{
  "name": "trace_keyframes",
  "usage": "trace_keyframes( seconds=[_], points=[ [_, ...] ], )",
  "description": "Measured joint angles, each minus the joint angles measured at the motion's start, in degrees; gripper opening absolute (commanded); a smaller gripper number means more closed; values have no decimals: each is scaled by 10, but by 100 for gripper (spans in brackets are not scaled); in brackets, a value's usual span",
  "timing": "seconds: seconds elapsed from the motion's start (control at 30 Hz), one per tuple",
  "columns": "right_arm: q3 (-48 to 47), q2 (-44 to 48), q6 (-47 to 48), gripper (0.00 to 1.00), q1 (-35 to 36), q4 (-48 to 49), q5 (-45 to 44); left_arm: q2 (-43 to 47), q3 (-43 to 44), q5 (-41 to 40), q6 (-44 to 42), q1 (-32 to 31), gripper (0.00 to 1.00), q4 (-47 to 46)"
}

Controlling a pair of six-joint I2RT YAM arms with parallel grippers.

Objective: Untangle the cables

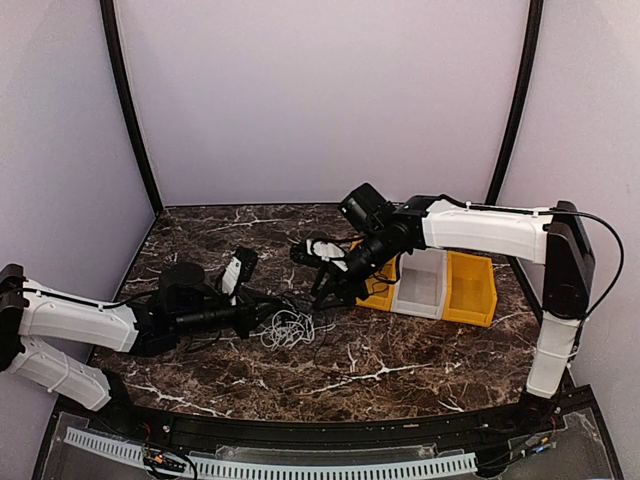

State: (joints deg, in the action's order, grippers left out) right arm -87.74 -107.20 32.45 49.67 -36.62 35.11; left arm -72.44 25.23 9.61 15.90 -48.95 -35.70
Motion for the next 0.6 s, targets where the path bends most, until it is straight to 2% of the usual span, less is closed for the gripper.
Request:
trace_keyframes(
  seconds=[0.07, 0.2, 0.23, 0.27, 0.3, 0.37, 0.43, 0.5, 0.6],
  points=[
    [0, 0, 0, 32, 0, 1, 3, 1, 0, 0, 0, 0, 2, 0],
    [-6, -5, -3, 13, 3, 2, 3, 2, 0, 0, 2, 0, 3, 0],
    [-9, -7, -3, 6, 4, 2, 3, 2, 0, 0, 3, 0, 4, 0],
    [-12, -8, -3, 0, 4, 1, 3, 2, 0, 0, 3, 0, 11, 0],
    [-17, -9, -3, 0, 5, -2, 4, 2, 0, -1, 4, 0, 15, 0],
    [-27, -11, -3, 0, 5, -8, 7, 3, 0, -2, 7, 0, 31, -1],
    [-40, -11, -4, 0, 8, -11, 11, 4, 0, 3, 10, -1, 39, -3],
    [-54, -9, -4, 0, 13, -12, 11, 6, 0, 6, 10, -5, 41, -10],
    [-60, -2, -4, 0, 25, -15, 11, 10, -1, 8, 14, -16, 39, -35]
  ],
)
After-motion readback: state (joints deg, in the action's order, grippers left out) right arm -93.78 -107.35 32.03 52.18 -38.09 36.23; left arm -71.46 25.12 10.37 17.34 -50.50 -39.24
